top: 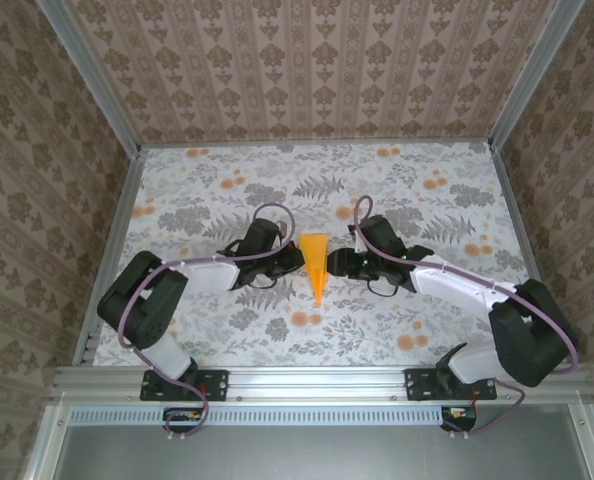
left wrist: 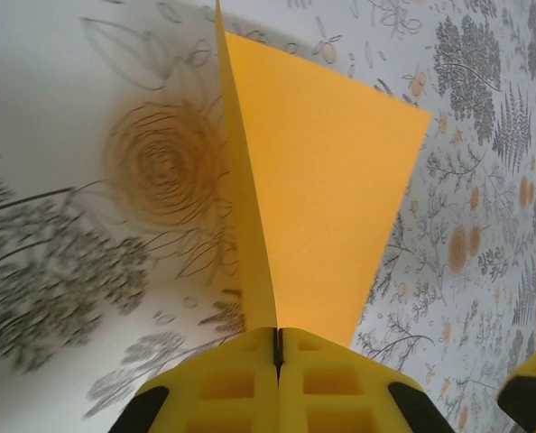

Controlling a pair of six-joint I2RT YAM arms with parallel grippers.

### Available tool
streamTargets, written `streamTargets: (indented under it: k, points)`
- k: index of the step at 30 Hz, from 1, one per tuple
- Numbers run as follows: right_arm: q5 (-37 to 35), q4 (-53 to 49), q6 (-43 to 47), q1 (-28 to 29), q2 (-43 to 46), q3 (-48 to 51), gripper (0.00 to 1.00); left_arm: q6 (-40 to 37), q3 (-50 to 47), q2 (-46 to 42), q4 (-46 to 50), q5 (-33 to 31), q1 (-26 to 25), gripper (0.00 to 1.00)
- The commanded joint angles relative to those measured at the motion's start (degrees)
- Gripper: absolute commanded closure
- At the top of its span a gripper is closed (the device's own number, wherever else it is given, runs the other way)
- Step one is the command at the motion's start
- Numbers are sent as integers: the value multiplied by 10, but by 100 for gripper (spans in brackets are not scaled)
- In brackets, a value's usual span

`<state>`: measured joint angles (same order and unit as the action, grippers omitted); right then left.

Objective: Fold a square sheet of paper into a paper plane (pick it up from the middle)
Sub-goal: Move a paper plane to the center of the table.

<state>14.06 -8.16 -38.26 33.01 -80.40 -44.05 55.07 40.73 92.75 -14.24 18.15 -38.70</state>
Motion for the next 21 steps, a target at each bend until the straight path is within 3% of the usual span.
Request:
streamTargets:
  k: [1,9,14,21]
  points:
    - [-25,-22,-13,12,-19,-23,48,7,-22,-53,-21,-12,9,100]
    - [-44,-37,-16,18,4,-42,48,-6,-32,-128,-4,-10,9,100]
    - [-86,-61,-17,18,67,-39,47,-14,-15,-149,16,-8,9,100]
    - [-103,-58,-11,18,122,-24,43,7,-6,-99,-26,17,6,100]
